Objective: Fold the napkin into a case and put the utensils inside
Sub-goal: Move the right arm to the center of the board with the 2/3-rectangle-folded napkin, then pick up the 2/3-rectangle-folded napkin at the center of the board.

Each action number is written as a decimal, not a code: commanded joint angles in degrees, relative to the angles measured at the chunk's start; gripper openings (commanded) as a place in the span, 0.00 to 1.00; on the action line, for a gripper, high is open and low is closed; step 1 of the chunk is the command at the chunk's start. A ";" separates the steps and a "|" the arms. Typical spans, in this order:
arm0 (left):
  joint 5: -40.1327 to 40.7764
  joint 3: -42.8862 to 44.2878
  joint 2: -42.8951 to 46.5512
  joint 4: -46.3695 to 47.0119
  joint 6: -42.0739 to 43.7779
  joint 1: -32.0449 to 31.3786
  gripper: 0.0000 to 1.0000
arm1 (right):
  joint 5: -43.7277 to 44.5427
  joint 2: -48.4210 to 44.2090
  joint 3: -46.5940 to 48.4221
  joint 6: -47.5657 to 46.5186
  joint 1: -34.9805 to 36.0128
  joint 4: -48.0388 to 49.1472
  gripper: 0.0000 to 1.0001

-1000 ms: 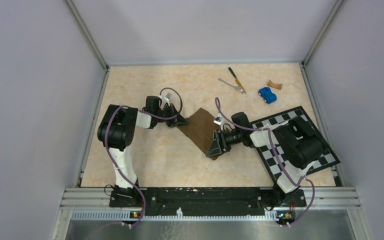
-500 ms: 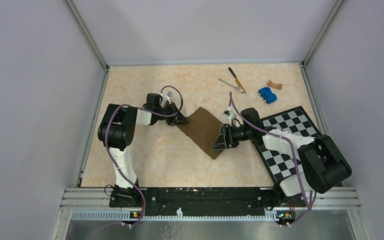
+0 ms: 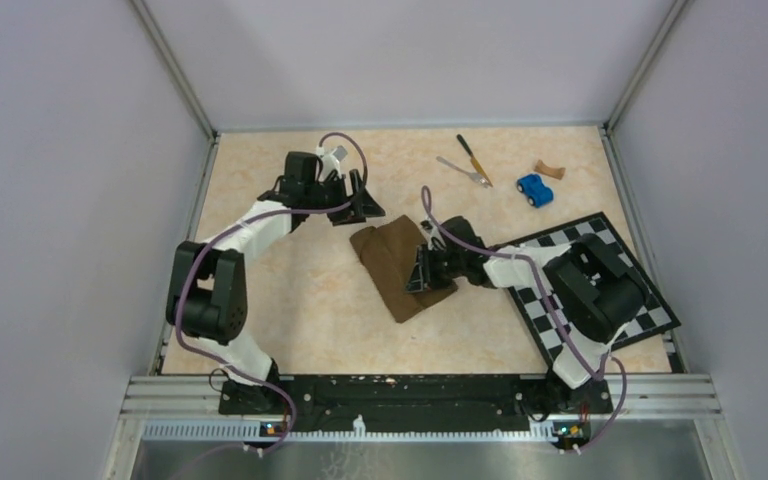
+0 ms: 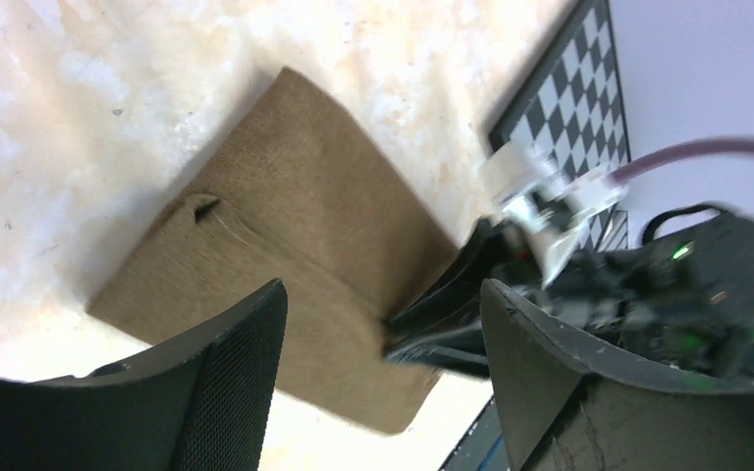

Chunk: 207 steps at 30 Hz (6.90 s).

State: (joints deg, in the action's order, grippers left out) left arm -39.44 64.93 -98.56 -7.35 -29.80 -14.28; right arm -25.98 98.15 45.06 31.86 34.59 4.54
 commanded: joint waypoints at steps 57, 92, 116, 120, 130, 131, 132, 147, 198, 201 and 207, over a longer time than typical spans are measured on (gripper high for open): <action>60.47 13.95 -8.05 -41.85 -29.40 -52.62 0.05 | -17.00 -16.19 -14.16 7.14 -19.62 9.84 0.79; 60.88 9.88 3.01 -44.98 -27.90 -51.03 0.00 | -14.61 3.83 -14.12 27.79 -7.17 38.72 0.83; 60.00 6.05 10.17 -43.48 -24.58 -47.34 0.00 | -15.41 3.97 -12.45 28.28 -6.99 38.88 0.84; 58.21 6.03 9.41 -42.12 -23.61 -47.33 0.00 | -15.26 3.98 -12.45 28.00 -7.02 38.51 0.85; 53.60 5.75 6.57 -39.33 -21.62 -47.33 0.00 | -14.44 2.87 -12.04 26.28 -7.02 35.76 0.85; 53.48 5.38 6.59 -39.05 -21.66 -47.34 0.00 | -14.39 2.80 -11.97 25.99 -7.00 35.42 0.85; 53.42 5.10 6.69 -38.71 -21.62 -47.37 0.00 | -14.37 2.76 -11.93 25.86 -7.00 35.16 0.85; 54.33 3.25 9.57 -38.64 -21.94 -46.81 0.00 | -14.42 3.19 -12.08 25.44 -6.99 34.78 0.86; 47.05 1.29 10.30 -32.42 -18.03 -45.69 0.00 | -8.06 14.18 -8.86 35.63 -8.70 48.07 0.65; 46.46 1.64 9.52 -32.21 -17.85 -45.67 0.00 | -7.50 14.19 -9.32 35.05 -8.84 49.24 0.58; 45.57 1.86 8.02 -31.16 -17.57 -45.59 0.00 | -6.95 11.90 -9.78 31.94 -8.84 48.44 0.47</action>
State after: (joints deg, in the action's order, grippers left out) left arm 6.85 65.87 -89.65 -40.82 -48.07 -60.03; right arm -34.15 111.50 35.99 66.87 26.06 51.29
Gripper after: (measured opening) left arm 0.012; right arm 0.490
